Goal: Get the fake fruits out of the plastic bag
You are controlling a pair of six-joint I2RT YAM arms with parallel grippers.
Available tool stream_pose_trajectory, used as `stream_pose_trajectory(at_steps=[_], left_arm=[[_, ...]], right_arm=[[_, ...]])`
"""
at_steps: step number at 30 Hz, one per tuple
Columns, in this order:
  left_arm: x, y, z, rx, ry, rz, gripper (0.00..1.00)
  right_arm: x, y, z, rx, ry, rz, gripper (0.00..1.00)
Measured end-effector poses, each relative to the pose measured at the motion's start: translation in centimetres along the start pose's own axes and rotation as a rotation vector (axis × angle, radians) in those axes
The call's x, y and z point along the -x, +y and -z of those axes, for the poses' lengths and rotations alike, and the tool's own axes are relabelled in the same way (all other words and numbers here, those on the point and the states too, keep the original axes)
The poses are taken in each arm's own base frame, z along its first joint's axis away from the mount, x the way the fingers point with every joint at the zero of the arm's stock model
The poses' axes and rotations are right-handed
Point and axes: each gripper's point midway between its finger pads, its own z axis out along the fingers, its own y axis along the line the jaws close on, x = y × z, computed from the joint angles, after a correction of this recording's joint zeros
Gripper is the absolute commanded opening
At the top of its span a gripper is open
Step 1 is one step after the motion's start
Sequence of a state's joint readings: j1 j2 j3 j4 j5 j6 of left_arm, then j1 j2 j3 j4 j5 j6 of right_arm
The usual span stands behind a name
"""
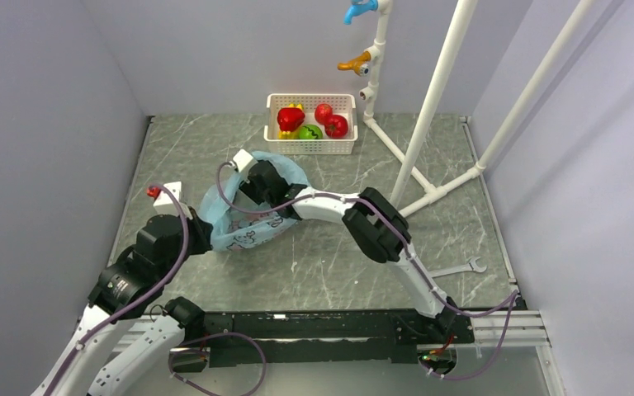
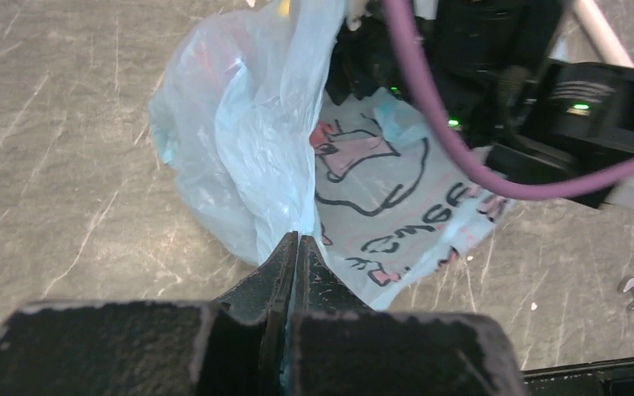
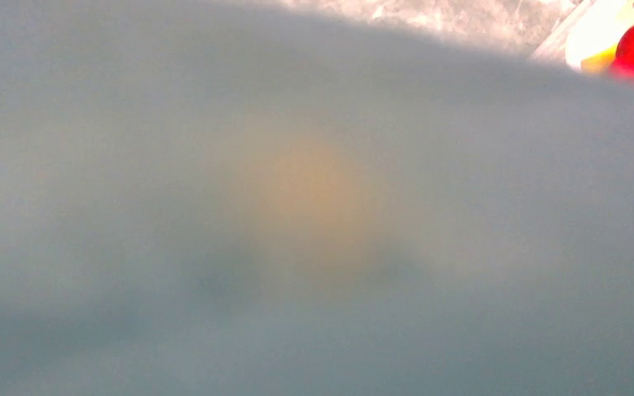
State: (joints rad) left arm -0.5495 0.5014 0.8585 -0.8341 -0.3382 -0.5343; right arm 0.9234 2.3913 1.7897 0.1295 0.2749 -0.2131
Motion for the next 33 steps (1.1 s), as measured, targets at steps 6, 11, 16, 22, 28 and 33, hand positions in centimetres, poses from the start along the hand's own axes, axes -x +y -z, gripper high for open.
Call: stream_pose_trajectory(at_steps=[6, 11, 16, 22, 28, 33], left_arm=[[-1.2, 0.6, -0.4, 0.021, 0.034, -0.014, 0.0], [-1.2, 0.9, -0.2, 0.034, 0.03, -0.016, 0.0], [-0.7, 1.2, 0.7, 0.024, -0.01, -0.002, 0.0], [-0.9, 1.5, 1.0, 0.027, -0.009, -0.002, 0.0], [-1.1, 1.7, 0.8, 0.035, -0.012, -0.002, 0.0], [-1.3, 2.1, 0.7, 0.055, -0.015, -0.005, 0.0]], right_arm=[[2.5, 1.4, 6.5, 0.094, -0.058, -0.026, 0.11], [6.7, 2.7, 12.2, 0.211, -0.194, -0.07, 0.08], [7.5, 4.0, 15.2, 0.319, -0.253, -0.087, 0.08], [4.4, 6.6, 16.0, 0.435, -0.188, -0.069, 0.08], [2.2, 9.9, 17.9, 0.501, -0.125, -0.026, 0.07], [4.4, 10.0, 21.1, 0.527, -0.174, -0.02, 0.06]])
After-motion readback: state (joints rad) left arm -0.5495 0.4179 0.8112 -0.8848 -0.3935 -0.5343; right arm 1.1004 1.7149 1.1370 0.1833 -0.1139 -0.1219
